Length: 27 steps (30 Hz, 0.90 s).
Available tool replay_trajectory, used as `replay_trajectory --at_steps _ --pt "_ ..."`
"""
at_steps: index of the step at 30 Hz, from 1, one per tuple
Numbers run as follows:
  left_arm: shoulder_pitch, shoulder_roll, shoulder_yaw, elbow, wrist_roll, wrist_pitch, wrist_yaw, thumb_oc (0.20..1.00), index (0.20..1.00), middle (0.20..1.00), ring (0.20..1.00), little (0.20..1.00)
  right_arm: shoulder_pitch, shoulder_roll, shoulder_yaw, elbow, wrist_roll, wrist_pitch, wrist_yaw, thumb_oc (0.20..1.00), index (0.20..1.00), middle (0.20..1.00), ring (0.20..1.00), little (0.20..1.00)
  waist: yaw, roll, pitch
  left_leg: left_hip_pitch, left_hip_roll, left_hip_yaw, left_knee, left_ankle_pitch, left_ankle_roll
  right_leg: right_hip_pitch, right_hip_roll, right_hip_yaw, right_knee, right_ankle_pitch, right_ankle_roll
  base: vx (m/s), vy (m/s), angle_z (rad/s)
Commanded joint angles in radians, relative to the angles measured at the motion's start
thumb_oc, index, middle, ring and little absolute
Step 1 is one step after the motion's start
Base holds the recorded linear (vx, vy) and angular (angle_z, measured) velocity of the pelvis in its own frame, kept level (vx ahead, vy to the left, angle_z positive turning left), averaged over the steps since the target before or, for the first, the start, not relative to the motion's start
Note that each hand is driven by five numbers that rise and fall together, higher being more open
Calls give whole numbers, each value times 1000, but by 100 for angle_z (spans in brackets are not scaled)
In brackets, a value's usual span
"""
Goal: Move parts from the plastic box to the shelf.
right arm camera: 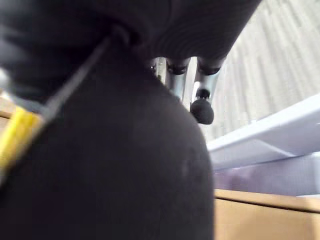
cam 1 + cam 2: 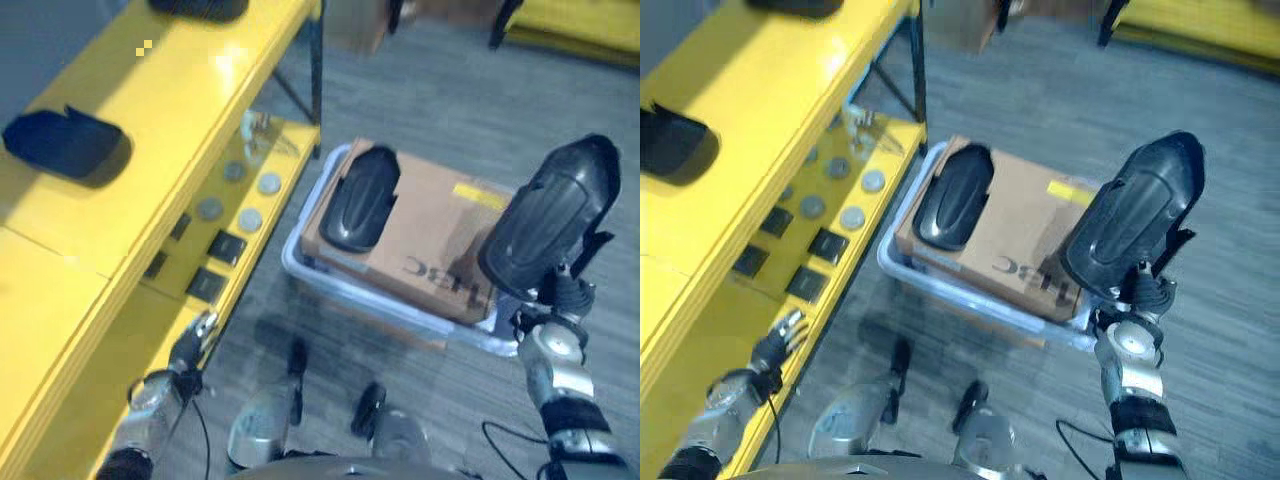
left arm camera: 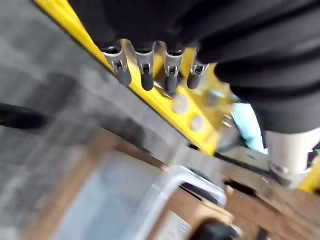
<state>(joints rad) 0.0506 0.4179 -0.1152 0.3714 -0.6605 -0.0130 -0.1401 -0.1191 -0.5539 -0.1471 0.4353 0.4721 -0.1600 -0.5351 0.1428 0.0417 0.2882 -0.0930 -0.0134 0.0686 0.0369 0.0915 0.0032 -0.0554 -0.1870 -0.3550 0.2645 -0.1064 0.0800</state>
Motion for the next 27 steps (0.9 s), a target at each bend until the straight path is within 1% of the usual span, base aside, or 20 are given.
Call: replay_trajectory --at_steps 1,2,4,5,7,8,9,10,11,14,15,18,20,22,23,24,27 --pt "-68 13 12 -4 -31 66 24 1000 1000 1000 1000 1000 -91 -60 -14 -30 -53 -65 -2 200 200 200 200 200 -8 -13 -46 14 52 1 109 -116 -42 62 -23 48 -197 158 83 129 23 -19" --pt "-103 15 1 -36 -25 94 19 1000 1000 1000 1000 1000 -91 -50 -1 -49 -64 -62 22 200 200 200 200 200 -16 -15 -72 38 58 8 100 -118 -44 79 -17 54 -206 156 83 135 29 -22" --pt "-145 11 -21 -53 -25 115 21 1000 1000 1000 1000 1000 -95 -44 20 -67 -80 -57 38 200 200 200 200 200 -27 -18 -95 52 58 15 88 -112 -44 87 -12 60 -218 162 83 57 20 -24" --pt "-207 -1 -50 -74 -35 147 22 1000 1000 1000 1000 1000 -113 -37 51 -85 -89 -41 55 200 200 200 200 200 -40 -21 -118 71 61 23 74 -109 -45 98 -7 67 -231 165 83 25 14 -32" --pt "-267 -17 -80 -85 -34 185 15 1000 1000 1000 1000 1000 -129 -26 82 -93 -102 -26 74 200 200 200 200 200 -54 -23 -135 87 65 33 65 -106 -47 106 -3 72 -240 168 85 21 15 -26" --pt "-329 -36 -121 -80 -55 227 33 1000 1000 1000 1000 1000 -149 -17 113 -92 -122 -13 90 200 200 200 200 200 -71 -24 -152 98 66 43 56 -103 -47 110 1 79 -247 171 86 7 16 -10" --pt "-354 -45 -137 -72 -66 239 43 1000 1000 1000 1000 1000 -160 -14 127 -89 -126 -9 96 200 200 200 200 200 -77 -24 -157 105 67 47 49 -101 -47 112 3 81 -250 173 87 5 14 -15" --pt "-371 -51 -148 -67 -71 259 33 1000 1000 1000 1000 1000 -168 -11 139 -86 -125 -6 102 200 200 200 200 200 -82 -24 -162 110 68 51 44 -100 -47 113 4 82 -252 174 87 -4 9 -18" --pt "-408 -67 -173 -49 -95 284 36 1000 1000 1000 1000 1000 -184 -4 163 -79 -121 -2 106 200 200 200 200 200 -92 -23 -170 118 69 57 35 -96 -48 115 7 85 -256 176 88 -8 5 -27" --pt "-500 -126 -239 -1 -182 330 56 1000 1000 1000 1000 1000 -239 22 227 -48 -107 15 132 200 200 200 200 200 -117 -24 -190 137 72 74 19 -93 -49 120 11 95 -265 179 91 -7 1 -26" --pt "-556 -160 -283 31 -224 350 67 1000 1000 1000 1000 1000 -274 42 271 -23 -103 21 144 200 200 200 200 200 -130 -25 -201 144 72 85 12 -92 -50 120 12 100 -269 182 93 -5 -3 -22" --pt "-609 -193 -319 59 -249 366 75 1000 1000 1000 1000 1000 -321 64 325 10 -95 28 158 200 200 200 200 200 -140 -25 -210 148 73 95 9 -92 -51 119 14 105 -270 183 94 -9 -8 -22" --pt "-668 -229 -371 90 -233 371 97 1000 1000 1000 1000 1000 -381 95 392 48 -89 42 171 200 200 200 200 200 -148 -26 -220 154 74 103 4 -92 -51 119 16 109 -273 185 93 -8 -11 -8" --pt "-681 -238 -384 100 -235 377 97 1000 1000 1000 1000 1000 -397 105 413 57 -88 45 172 200 200 200 200 200 -148 -27 -224 155 74 106 2 -92 -51 119 16 109 -275 186 94 0 0 0" --pt "-699 -257 -408 111 -241 375 111 1000 1000 1000 1000 1000 -421 123 444 69 -86 55 171 200 200 200 200 200 -149 -28 -230 156 72 106 -1 -94 -51 119 17 111 -279 187 95 0 0 0" --pt "-702 -260 -411 113 -239 377 109 1000 1000 1000 1000 1000 -426 126 451 72 -84 57 172 200 200 200 200 200 -149 -28 -231 156 72 107 -1 -94 -51 119 17 111 -279 187 95 0 0 0" --pt "-718 -280 -431 120 -239 355 114 1000 1000 1000 1000 1000 -453 153 494 90 -78 76 181 200 200 200 200 200 -150 -30 -240 157 73 111 -3 -95 -52 118 18 113 -282 187 95 0 0 0"
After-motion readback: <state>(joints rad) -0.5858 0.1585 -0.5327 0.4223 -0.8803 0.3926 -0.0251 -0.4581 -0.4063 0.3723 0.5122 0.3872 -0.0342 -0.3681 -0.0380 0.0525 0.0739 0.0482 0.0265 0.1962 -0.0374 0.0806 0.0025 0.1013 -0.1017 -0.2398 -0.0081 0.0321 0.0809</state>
